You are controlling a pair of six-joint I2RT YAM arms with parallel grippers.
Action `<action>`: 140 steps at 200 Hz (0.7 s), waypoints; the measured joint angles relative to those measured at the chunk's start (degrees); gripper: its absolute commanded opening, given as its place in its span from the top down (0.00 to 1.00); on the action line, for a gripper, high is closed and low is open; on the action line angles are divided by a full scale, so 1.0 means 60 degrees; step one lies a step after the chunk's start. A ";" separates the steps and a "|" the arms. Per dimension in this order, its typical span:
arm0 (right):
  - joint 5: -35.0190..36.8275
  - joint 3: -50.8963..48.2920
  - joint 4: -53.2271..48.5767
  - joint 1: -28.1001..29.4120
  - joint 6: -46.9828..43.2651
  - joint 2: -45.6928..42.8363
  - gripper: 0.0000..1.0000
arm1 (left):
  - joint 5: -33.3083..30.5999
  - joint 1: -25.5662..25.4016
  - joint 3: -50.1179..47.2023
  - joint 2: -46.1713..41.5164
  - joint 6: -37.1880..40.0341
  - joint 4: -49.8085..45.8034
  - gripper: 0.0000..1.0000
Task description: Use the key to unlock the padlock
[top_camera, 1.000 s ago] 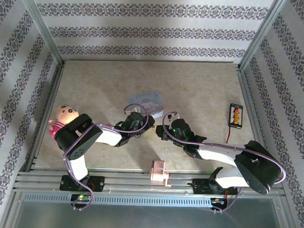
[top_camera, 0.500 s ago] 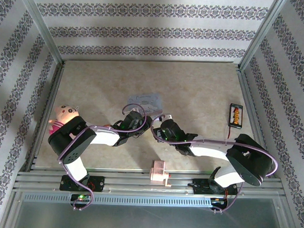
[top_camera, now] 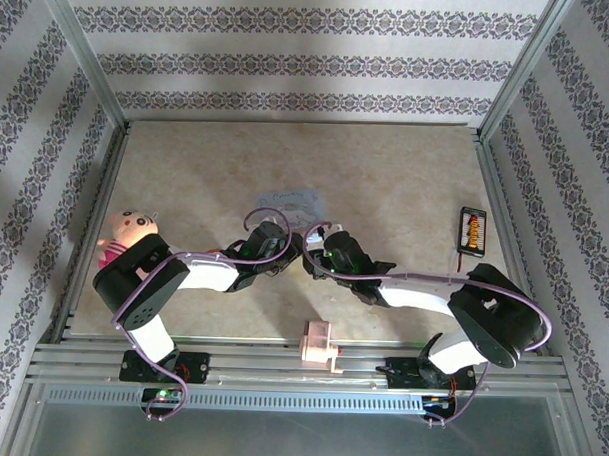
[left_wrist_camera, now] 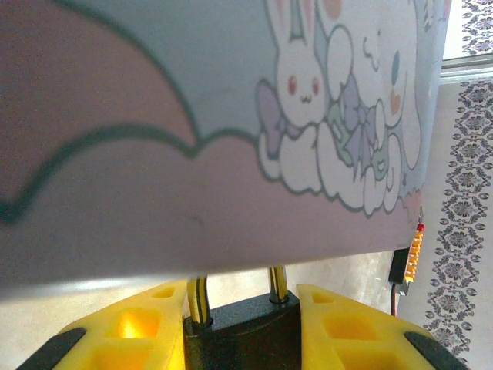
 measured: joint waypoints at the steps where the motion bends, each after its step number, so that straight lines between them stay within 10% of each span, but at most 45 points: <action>1: -0.0015 0.0000 0.0015 -0.0015 0.0004 0.0011 0.75 | 0.0000 0.0000 0.0000 0.0000 0.0000 0.0000 0.96; 140: -0.2637 -0.1009 0.4725 -0.1202 0.3337 0.1909 1.00 | -0.0248 0.0087 -0.0066 0.0204 -0.0113 0.0466 0.96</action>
